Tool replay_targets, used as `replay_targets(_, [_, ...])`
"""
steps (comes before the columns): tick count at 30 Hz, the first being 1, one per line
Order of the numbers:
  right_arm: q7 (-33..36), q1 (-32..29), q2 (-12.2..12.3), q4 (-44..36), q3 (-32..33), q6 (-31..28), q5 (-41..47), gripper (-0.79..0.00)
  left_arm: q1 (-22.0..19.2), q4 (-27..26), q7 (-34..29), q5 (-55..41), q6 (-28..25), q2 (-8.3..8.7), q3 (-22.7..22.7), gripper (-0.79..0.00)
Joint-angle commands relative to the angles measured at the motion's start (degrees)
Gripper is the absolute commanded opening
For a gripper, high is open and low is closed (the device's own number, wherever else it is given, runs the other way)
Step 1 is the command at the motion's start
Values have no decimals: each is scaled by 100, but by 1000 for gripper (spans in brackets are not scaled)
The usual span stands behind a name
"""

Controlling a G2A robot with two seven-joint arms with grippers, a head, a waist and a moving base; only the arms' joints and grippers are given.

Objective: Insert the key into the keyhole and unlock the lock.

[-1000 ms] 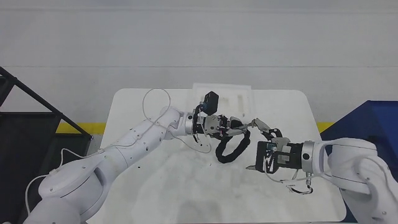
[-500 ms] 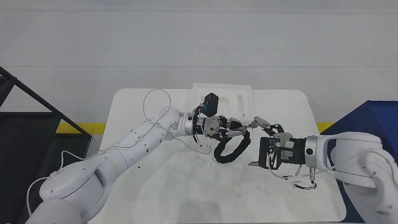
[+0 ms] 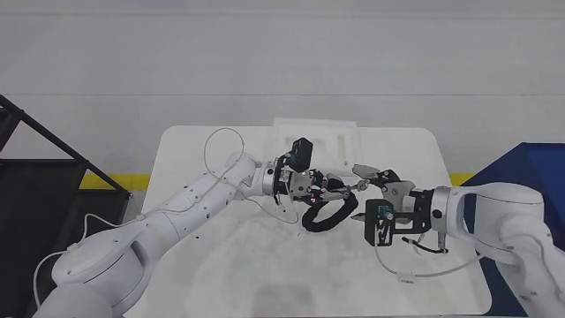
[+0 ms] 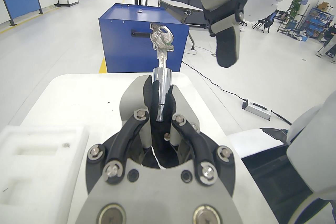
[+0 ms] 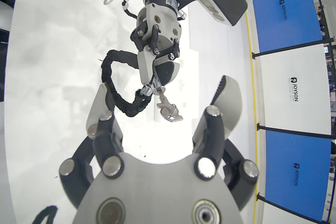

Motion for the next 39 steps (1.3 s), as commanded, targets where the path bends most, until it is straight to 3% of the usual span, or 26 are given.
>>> replay_targets(1, [-78, -16, 3, -2, -10, 38, -196, -428, -6, -17, 0, 2, 0, 15, 9, -785])
replay_targets(10, [-131, -212, 24, -213, -18, 267, -878, -465, -16, -104, 29, 5, 0, 77, 46, -785])
replay_targets(15, [-159, -301, 31, -321, -11, 358, -1060, -533, -17, -147, 35, 22, 0, 108, 58, -785])
replay_targets(19, [-203, -369, 34, -341, 25, 436, -1068, -785, -16, -175, 36, 11, 0, 121, 72, -785])
replay_targets(29, [-212, -475, 22, -180, 143, 492, -276, -785, -30, -218, 47, 24, 0, 133, 105, -785])
replay_targets(39, [813, -403, 2, 142, 152, 916, 1657, -785, 39, -413, 257, 582, 0, 154, -44, -785])
